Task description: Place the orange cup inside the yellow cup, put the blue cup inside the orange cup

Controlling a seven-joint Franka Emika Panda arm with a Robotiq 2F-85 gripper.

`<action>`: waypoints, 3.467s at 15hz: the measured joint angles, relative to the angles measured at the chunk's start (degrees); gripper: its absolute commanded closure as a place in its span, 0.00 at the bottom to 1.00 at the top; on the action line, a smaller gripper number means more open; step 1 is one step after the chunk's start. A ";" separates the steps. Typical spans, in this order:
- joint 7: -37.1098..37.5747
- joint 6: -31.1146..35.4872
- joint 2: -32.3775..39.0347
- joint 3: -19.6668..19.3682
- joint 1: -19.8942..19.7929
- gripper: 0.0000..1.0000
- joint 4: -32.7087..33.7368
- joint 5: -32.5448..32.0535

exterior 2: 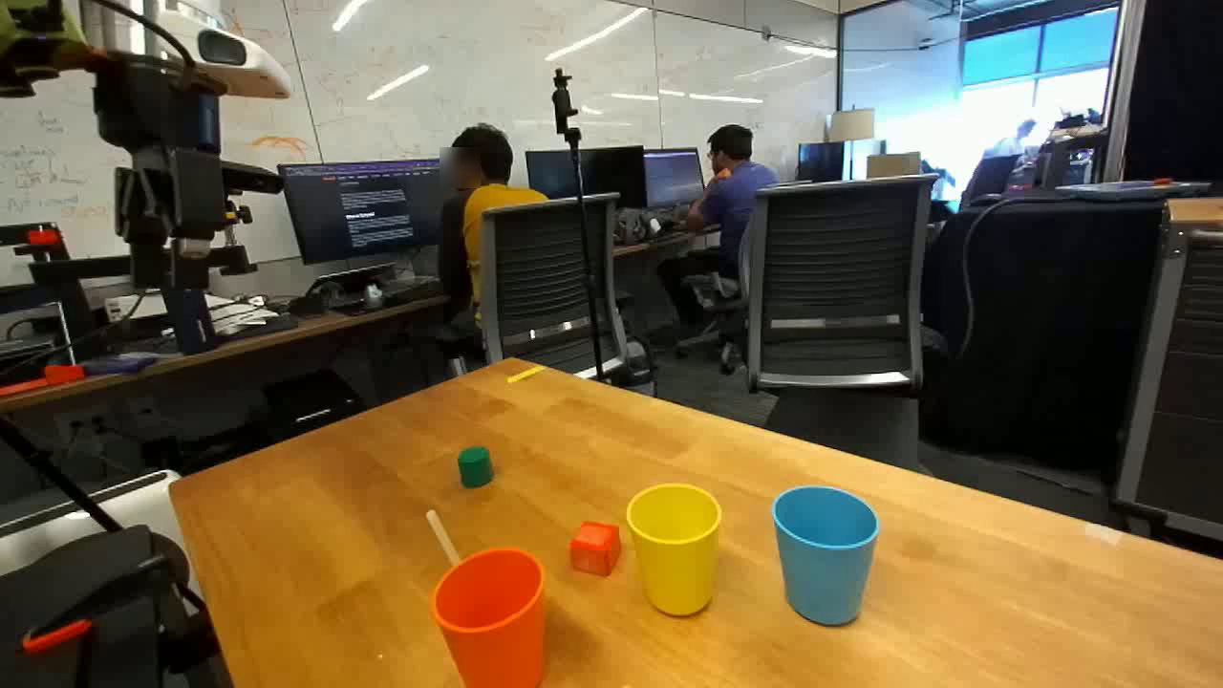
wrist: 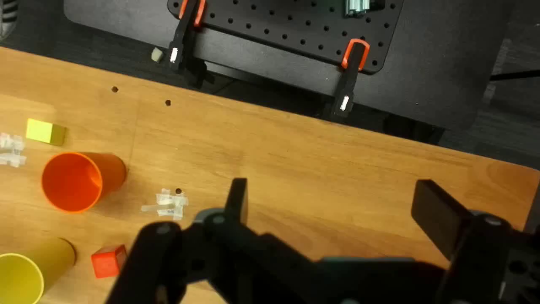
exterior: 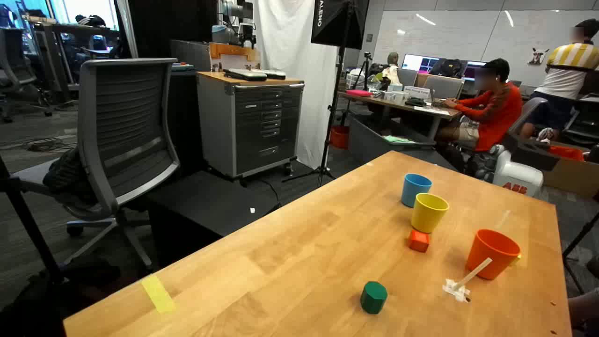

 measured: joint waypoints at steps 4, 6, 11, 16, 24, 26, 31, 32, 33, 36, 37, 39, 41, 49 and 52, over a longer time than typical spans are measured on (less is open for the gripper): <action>0.00 0.04 -0.06 0.00 0.00 0.00 0.02 0.00; 0.00 0.04 -0.06 0.00 0.00 0.00 0.02 0.00; 0.00 0.04 -0.06 0.00 0.00 0.00 0.03 0.00; 1.05 1.02 0.00 0.00 -0.27 0.00 0.01 -0.21; 4.26 13.69 3.44 -3.83 -7.00 0.00 0.21 -1.52; 4.57 17.99 6.11 -5.45 -8.77 0.00 0.65 -1.51; 6.89 26.15 14.77 -7.82 -11.50 0.00 3.04 -1.21; 7.59 27.13 16.57 -8.00 -11.78 0.00 3.61 -1.21; 8.51 28.11 18.26 -8.09 -12.09 0.00 4.16 -1.21; 11.25 31.08 22.62 -8.34 -13.07 0.00 5.47 -1.22; 12.03 32.30 23.83 -8.56 -13.37 0.00 5.79 -1.23; 13.44 34.34 26.13 -9.21 -14.01 0.00 6.34 -1.29; 14.48 35.61 28.32 -10.03 -14.66 0.00 6.90 -1.43; 15.15 36.48 35.05 -13.89 -16.10 0.00 8.04 -1.45; 15.15 37.22 36.55 -14.99 -16.42 0.00 8.07 -1.45</action>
